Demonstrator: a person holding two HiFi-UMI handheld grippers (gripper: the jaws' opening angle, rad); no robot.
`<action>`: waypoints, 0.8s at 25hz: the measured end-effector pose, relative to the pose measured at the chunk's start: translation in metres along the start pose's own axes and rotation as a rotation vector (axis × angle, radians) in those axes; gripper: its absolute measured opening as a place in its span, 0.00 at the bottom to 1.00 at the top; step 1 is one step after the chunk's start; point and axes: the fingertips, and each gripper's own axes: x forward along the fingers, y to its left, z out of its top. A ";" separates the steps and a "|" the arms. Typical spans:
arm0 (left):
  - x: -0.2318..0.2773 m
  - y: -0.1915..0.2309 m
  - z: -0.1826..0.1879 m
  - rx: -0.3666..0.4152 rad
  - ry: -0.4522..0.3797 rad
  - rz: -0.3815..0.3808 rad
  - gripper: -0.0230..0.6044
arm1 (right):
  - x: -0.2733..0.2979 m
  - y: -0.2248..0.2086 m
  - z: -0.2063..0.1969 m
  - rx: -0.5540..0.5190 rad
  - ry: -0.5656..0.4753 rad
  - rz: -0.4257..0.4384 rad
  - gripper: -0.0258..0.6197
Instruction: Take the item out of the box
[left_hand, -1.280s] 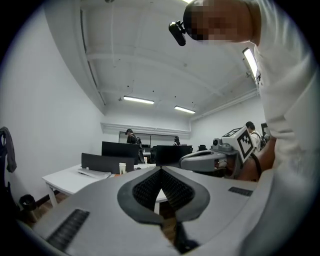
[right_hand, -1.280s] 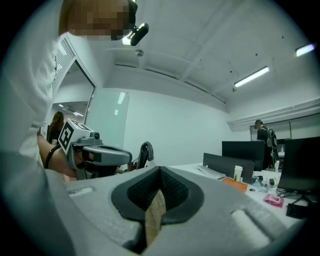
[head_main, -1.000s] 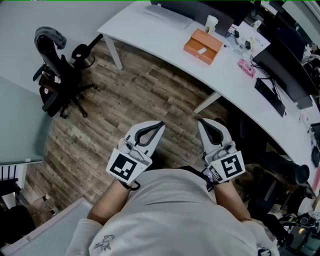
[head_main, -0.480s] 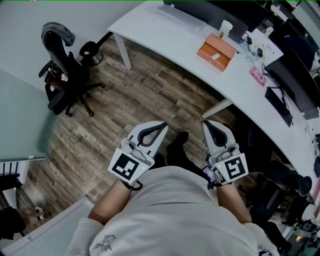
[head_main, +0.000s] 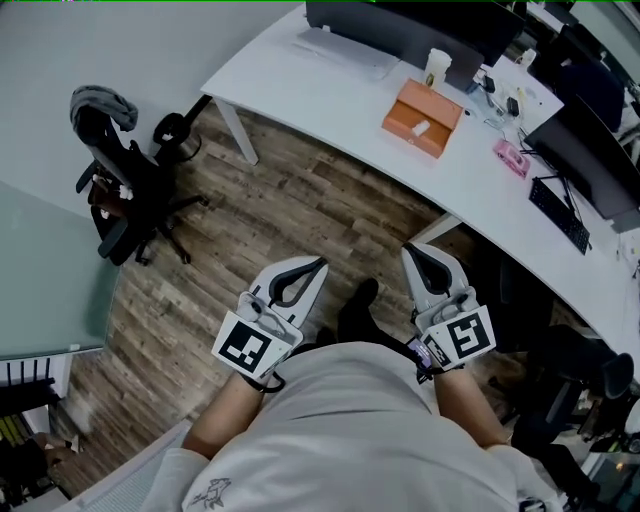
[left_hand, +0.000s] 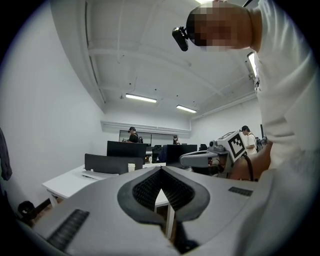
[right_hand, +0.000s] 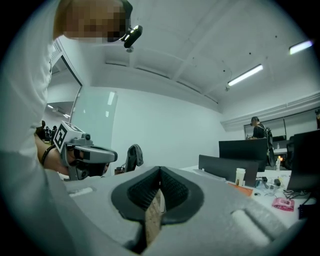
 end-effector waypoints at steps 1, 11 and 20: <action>0.008 0.002 0.001 0.002 -0.005 -0.003 0.03 | 0.001 -0.009 -0.002 0.007 0.001 -0.005 0.04; 0.120 0.039 -0.015 -0.027 0.044 -0.045 0.03 | 0.030 -0.124 -0.026 0.041 0.037 -0.062 0.04; 0.258 0.059 -0.014 -0.022 0.063 -0.124 0.03 | 0.039 -0.250 -0.043 0.080 0.052 -0.135 0.04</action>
